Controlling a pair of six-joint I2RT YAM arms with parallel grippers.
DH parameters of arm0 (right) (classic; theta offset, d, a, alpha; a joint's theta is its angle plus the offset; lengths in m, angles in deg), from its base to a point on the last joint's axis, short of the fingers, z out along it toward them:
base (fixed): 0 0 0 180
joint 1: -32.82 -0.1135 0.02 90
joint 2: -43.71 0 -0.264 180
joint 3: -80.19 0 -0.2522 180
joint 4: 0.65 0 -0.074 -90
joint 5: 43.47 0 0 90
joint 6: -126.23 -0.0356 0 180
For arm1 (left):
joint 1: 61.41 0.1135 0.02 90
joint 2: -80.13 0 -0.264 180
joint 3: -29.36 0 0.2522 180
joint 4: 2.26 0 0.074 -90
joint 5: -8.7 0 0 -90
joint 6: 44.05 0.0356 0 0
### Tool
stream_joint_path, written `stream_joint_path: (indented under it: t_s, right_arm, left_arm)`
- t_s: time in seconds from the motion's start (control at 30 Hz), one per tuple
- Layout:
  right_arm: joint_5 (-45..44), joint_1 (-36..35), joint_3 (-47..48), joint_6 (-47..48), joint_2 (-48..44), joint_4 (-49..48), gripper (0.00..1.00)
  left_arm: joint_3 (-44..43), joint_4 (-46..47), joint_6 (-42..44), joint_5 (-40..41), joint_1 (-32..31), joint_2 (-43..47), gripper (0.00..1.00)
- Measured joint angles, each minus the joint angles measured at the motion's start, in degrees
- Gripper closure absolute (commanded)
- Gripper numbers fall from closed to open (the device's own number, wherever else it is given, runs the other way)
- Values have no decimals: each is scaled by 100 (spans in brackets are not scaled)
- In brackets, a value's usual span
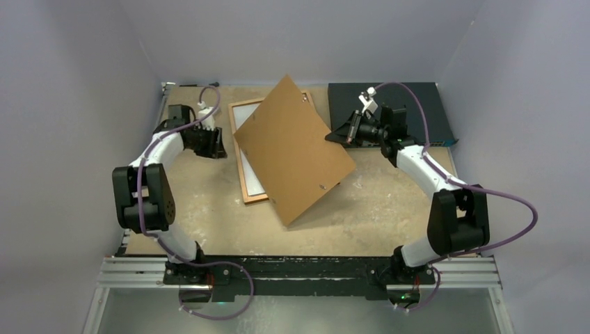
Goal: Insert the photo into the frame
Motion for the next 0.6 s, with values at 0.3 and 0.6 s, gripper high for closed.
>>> stream_joint_path:
  t_s: [0.3, 0.6]
  right_arm:
    - [151, 413, -308, -699, -2, -772, 100]
    - [262, 697, -350, -1078, 4, -1189, 100]
  left_arm:
    - [57, 605, -496, 94, -667, -509, 60]
    - [57, 1069, -898, 289, -706, -1080, 69]
